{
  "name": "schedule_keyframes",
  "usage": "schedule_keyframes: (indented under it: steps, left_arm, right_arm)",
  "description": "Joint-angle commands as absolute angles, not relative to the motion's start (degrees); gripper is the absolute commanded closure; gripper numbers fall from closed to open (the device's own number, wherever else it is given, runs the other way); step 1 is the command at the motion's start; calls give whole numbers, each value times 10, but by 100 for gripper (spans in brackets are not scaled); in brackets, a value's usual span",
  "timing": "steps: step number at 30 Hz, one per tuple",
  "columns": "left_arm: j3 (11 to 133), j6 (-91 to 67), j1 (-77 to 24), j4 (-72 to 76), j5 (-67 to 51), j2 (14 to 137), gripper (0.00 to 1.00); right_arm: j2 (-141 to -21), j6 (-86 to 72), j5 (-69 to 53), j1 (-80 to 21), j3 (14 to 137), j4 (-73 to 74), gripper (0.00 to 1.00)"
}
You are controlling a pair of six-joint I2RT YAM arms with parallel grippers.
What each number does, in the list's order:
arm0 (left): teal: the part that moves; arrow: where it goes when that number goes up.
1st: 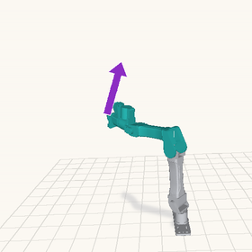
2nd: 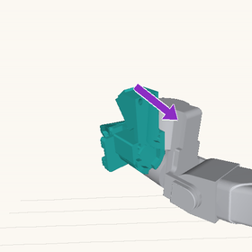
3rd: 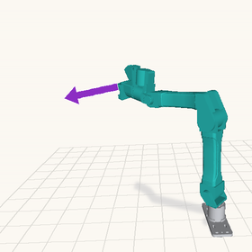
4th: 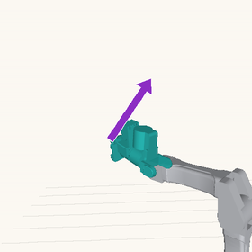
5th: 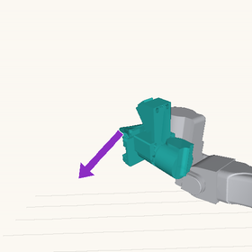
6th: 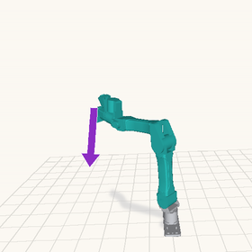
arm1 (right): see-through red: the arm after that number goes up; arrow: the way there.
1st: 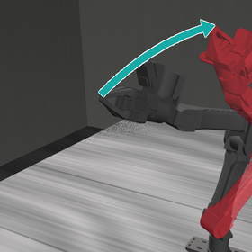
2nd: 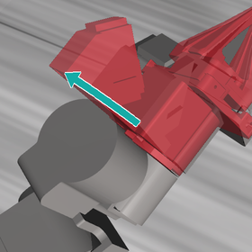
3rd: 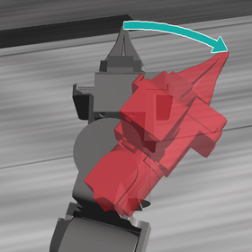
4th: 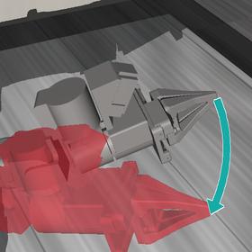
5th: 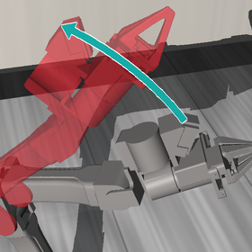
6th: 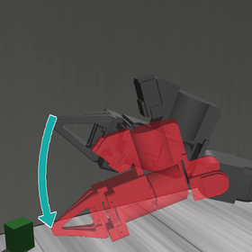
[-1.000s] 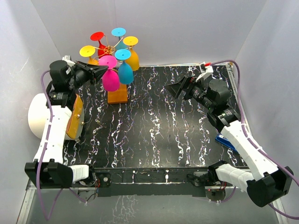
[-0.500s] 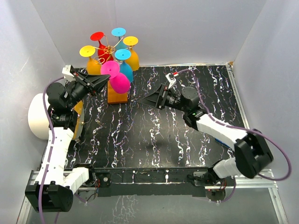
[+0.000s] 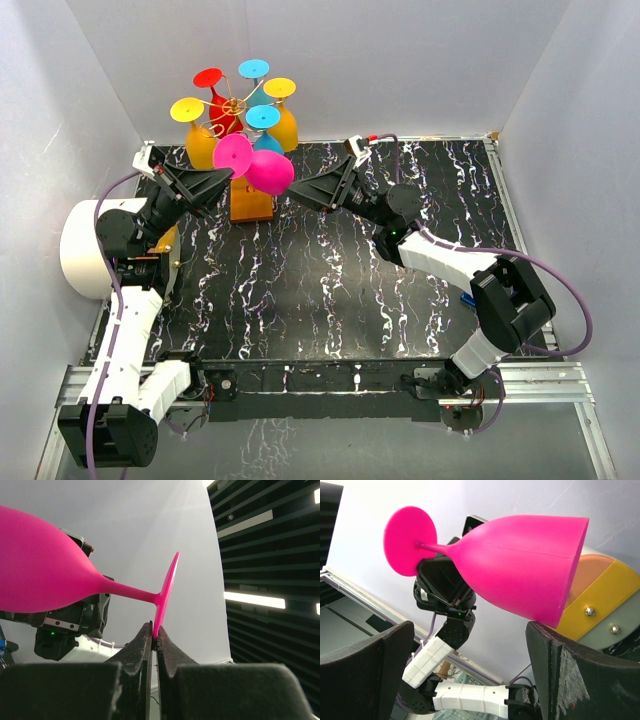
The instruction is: Take the wine glass off the wine glass rack
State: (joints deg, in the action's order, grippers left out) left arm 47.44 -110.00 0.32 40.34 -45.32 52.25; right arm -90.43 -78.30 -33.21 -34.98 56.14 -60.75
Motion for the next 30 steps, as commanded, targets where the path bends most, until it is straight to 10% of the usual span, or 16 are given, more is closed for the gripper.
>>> schedule_keyframes:
  steps: [1,16,30]
  left_arm:
    - [473,-1133,5,460,-467,503,100]
    - [472,-1114,4,399,-457,471,100]
    - [406,-1129,4,408,-444,464,100]
  right_arm:
    - [-916,-774,-305,-351,600,-642,7]
    - [-894,-723,-297,-351,588,-601,3]
    - [-811,-822,-268,-353,558,-689,60]
